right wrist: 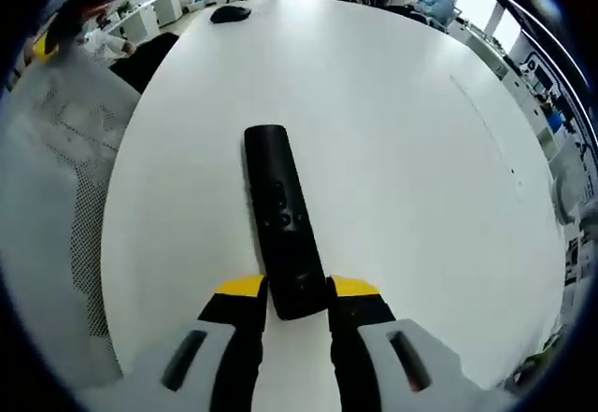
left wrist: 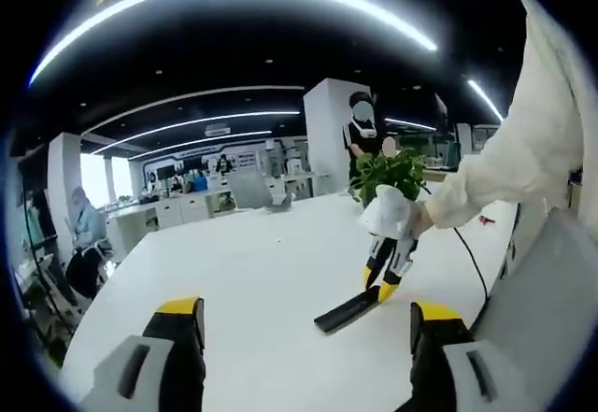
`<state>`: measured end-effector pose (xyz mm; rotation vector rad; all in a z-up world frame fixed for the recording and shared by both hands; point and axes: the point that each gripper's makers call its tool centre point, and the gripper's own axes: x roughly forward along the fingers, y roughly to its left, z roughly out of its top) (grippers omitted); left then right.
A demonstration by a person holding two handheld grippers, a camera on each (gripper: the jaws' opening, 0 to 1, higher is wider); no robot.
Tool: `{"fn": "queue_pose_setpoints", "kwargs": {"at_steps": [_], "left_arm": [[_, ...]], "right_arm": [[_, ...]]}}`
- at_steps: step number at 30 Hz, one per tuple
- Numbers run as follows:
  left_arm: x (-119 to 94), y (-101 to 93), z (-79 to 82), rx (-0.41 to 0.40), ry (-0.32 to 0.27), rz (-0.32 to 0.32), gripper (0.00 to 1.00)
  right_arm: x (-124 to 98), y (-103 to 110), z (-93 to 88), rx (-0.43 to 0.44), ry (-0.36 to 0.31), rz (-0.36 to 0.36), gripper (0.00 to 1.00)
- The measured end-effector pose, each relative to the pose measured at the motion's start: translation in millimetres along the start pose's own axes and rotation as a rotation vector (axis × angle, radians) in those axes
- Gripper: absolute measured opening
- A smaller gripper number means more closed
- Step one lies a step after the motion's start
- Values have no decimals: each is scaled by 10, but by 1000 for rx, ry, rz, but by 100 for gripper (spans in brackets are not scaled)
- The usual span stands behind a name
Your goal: Press the specified remote control buttons in sequence, fully releasing each button before pressing the next.
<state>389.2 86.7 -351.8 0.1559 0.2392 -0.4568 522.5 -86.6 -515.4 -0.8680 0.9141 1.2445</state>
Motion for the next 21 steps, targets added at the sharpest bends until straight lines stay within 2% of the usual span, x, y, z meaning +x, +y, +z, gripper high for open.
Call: {"fn": "queue_pose_setpoints", "kwargs": {"at_steps": [4,15,18,21], "left_arm": [[15,-19,-54,8,25,-17,94],[19,-19,-81,17,41,-21,93],[25,-29,-97,27,52,-25,92],[26,-24,-102,23,56,-26,92]], "right_arm": [[-4,-152,52,51,-22,-8,25],[56,-386,143,72,-51,-31,23],[42,-530,182,109,-71,-68,16],[46,-595,190,157,-75,-78,16]]}}
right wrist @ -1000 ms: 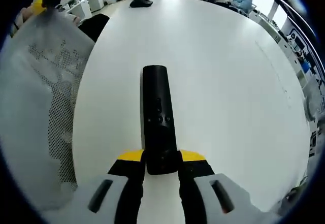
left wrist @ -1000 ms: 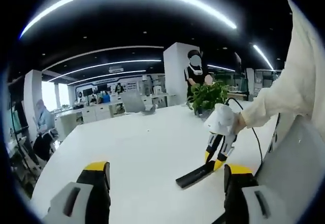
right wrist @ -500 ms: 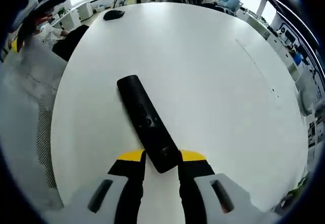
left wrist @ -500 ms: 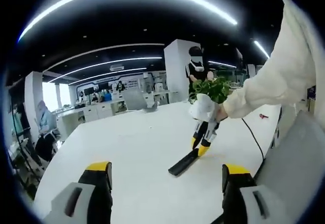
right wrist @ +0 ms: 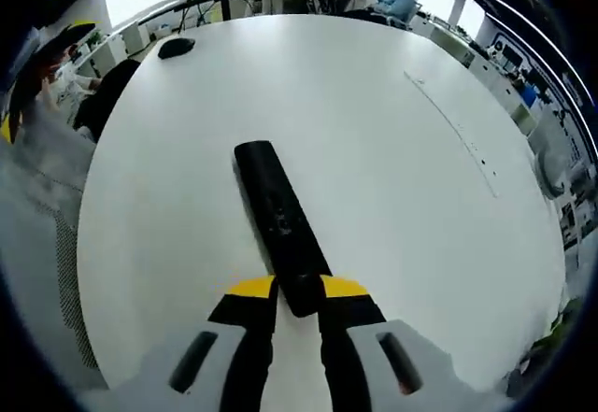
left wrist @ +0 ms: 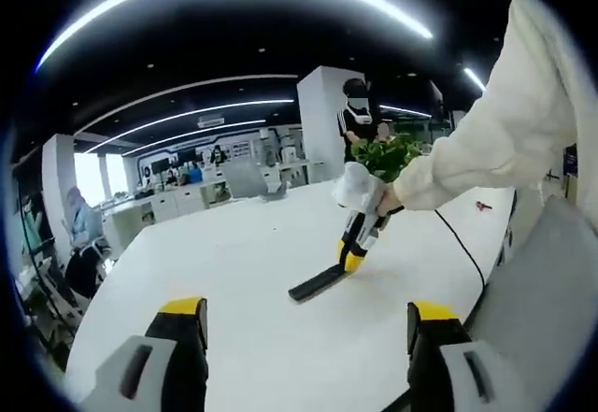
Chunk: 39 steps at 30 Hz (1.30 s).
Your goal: Press the specified remote control buttons in sequence, fully releasing each button before pressing the next.
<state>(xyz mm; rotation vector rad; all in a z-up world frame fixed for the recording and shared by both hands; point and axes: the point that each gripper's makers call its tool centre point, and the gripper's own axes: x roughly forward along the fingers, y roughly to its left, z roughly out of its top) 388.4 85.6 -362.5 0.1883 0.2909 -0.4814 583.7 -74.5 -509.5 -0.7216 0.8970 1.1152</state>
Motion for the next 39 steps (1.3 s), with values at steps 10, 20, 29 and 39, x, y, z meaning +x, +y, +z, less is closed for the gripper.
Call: {"fn": "queue_pose_setpoints", "kwargs": {"at_steps": [10,20,29,39], "left_arm": [[-21,37,14,-11,-10,12,91],[-62,46,-1,-12,-13,24,91],[-77,21,16,-3,-25,20,93],[-52,5,44,-4,-32,8,94]], "right_arm": [[51,-216,52,19,11,-57,15],[32,-129,36,60,-14,-87,32],[-451,76,25,267,-342,-191,80],[-1373,809,-367,327,-412,-273,100]]}}
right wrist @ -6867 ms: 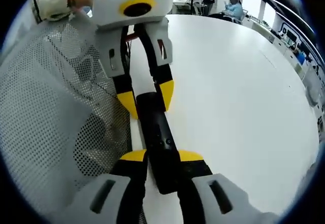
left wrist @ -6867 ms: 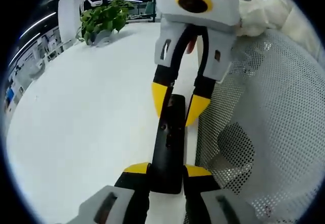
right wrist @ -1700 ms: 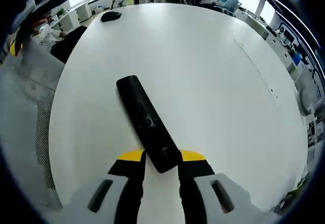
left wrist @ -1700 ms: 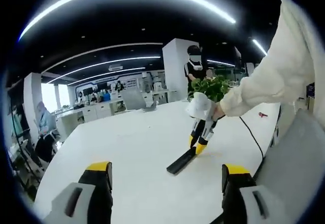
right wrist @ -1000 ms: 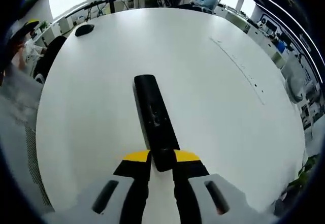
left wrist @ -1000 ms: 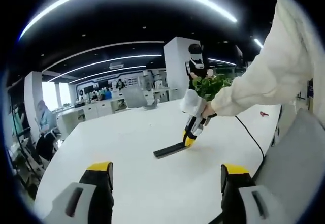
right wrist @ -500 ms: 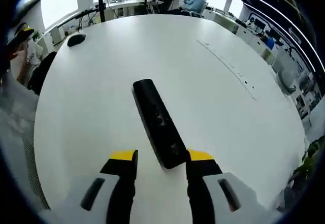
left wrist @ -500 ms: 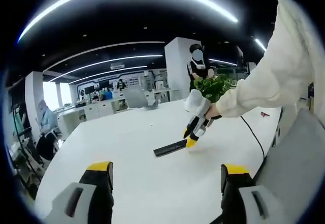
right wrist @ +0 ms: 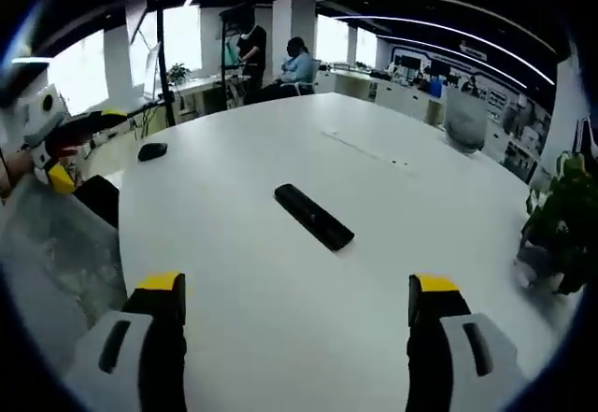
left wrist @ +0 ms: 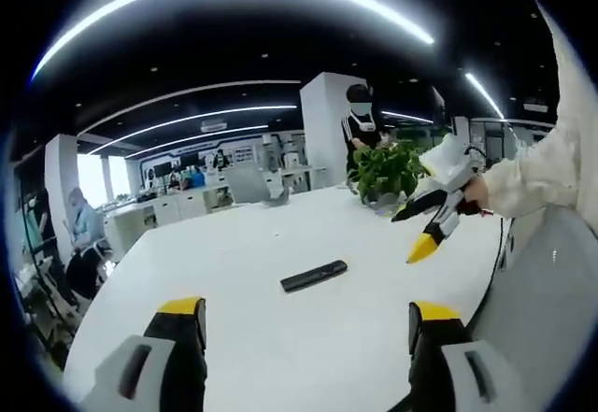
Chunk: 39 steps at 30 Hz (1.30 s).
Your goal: Press the specified remote control buttons in sequence, fully releasing each button before pressing the next.
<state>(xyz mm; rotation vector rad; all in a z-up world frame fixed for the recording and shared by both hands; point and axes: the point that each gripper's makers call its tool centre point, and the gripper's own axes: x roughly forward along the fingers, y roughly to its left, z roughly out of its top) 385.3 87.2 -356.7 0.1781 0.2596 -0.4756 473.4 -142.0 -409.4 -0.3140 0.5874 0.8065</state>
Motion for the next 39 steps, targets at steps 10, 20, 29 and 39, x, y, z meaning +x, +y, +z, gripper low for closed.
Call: {"fn": "queue_pose_setpoints", "kwargs": {"at_steps": [10,20,29,39], "left_arm": [[22,-22,7,6,6,-7,94],[-11,56,-5,-14,21,38,93],[-46,141,13,-17,10,88,93],[-83,209,35,-47,-4,138,95]], "right_arm": [[-1086,192,129,74,-161,-183,100],[-1401,459,-220,146,-197,-241,100],[-1189,630,-201,-27,-201,-215,100],[-1118,615,-141,-44,-266,-167,100]]}}
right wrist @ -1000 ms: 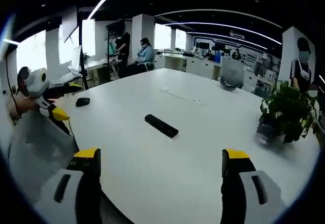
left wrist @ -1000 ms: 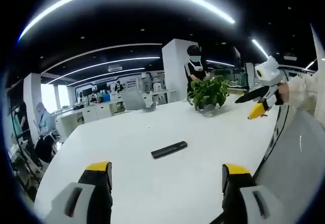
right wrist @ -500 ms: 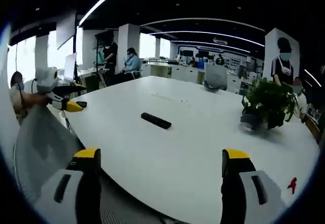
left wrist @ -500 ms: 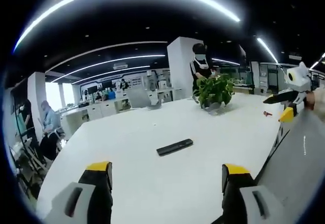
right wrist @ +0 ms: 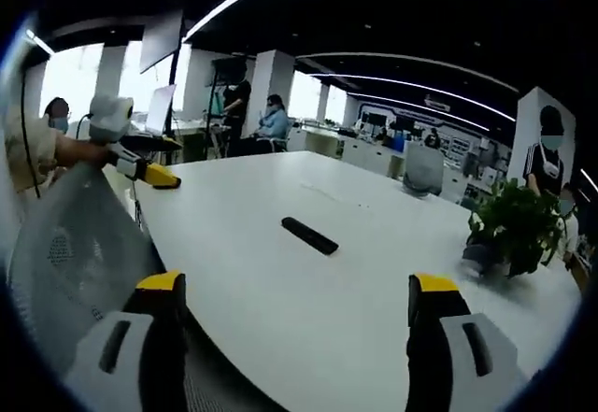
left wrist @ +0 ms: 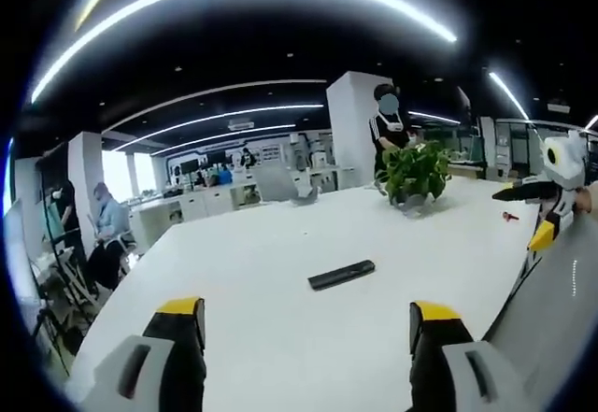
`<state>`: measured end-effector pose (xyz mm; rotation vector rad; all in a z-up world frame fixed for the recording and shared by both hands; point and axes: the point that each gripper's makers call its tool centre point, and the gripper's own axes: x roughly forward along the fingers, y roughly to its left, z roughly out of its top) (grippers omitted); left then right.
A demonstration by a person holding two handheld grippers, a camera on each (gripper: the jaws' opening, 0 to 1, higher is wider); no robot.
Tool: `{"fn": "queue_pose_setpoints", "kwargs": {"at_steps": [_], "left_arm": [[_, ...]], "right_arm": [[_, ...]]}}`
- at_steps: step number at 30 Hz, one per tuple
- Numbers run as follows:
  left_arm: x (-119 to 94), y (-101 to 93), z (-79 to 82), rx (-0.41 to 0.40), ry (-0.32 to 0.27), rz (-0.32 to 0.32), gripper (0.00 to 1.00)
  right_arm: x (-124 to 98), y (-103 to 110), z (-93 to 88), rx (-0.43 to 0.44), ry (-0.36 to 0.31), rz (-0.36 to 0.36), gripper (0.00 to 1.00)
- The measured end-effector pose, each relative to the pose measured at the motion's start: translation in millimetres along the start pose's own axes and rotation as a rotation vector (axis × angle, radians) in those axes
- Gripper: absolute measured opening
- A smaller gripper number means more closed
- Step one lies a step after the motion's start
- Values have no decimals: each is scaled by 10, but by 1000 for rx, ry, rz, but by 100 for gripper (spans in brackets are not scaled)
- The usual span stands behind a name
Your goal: Press the specified remote control buttons in sequence, fully releasing each button before pressing the next.
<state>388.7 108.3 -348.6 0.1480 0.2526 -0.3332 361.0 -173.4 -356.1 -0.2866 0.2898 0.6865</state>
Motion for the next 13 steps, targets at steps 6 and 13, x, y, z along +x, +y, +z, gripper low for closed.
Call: {"fn": "queue_pose_setpoints", "kwargs": {"at_steps": [6,13], "left_arm": [[9,-21,-41,8,25,-2,95],[12,-70,-35,5,22,-24,95]], "right_arm": [[-9,-26,-13,49,-12,8,100],[-54,-123,-59,99,-2,-41,100]]}}
